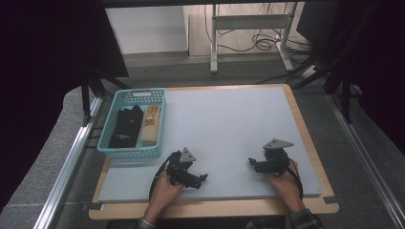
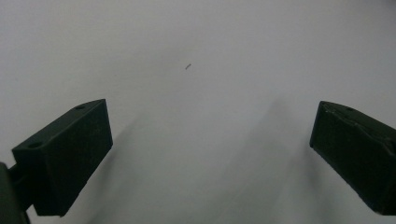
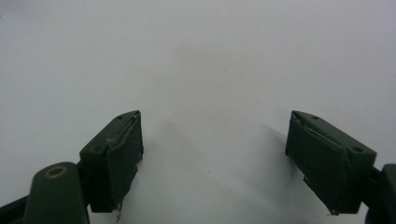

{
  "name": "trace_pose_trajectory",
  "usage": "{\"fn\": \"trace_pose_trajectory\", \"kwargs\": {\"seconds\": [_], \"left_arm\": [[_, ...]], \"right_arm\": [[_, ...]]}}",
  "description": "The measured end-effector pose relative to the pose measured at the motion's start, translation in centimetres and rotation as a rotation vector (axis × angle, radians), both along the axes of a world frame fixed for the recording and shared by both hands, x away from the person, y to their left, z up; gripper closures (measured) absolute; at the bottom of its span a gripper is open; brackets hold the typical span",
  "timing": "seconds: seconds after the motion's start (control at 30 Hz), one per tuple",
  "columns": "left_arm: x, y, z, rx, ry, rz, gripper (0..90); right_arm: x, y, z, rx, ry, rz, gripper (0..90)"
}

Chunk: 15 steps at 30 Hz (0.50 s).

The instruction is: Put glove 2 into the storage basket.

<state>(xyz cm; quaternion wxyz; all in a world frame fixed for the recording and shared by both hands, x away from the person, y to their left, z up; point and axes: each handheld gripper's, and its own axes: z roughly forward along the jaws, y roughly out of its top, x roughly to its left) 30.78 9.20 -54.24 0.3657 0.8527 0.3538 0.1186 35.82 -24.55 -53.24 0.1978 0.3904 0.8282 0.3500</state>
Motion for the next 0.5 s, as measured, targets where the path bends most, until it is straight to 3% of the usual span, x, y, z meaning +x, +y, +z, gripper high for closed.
{"fn": "trace_pose_trajectory", "kwargs": {"seconds": [0.13,0.5], "left_arm": [[0.01,-0.35,-0.40,0.030,0.005,0.002,0.0],[-0.07,-0.47,-0.44,0.038,0.004,0.006,0.0]], "right_arm": [[0.00,-0.01,0.00,0.000,0.000,0.001,18.8],[-0.01,-0.01,-0.01,-0.001,-0.001,0.000,18.8]]}}
